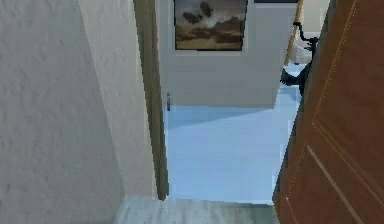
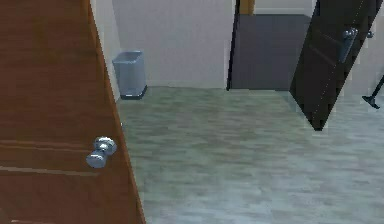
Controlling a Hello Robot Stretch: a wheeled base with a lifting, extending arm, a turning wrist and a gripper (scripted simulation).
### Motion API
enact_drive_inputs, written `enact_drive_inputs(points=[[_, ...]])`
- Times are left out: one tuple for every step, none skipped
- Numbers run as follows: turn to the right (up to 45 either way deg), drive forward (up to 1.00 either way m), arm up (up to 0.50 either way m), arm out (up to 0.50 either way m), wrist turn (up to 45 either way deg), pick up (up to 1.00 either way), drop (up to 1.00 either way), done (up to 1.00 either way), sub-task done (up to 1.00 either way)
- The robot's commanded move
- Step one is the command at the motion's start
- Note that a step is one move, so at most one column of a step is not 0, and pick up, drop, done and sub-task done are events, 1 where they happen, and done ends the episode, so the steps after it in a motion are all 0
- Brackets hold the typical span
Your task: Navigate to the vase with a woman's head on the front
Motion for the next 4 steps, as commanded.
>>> enact_drive_inputs(points=[[0.0, 0.15, 0.00, 0.00, 0.0, 0.00, 0.00, 0.00, 0.00], [15.0, 0.00, 0.00, 0.00, 0.0, 0.00, 0.00, 0.00, 0.00], [0.0, 1.00, 0.00, 0.00, 0.0, 0.00, 0.00, 0.00, 0.00], [6.0, 0.00, 0.00, 0.00, 0.0, 0.00, 0.00, 0.00, 0.00]])
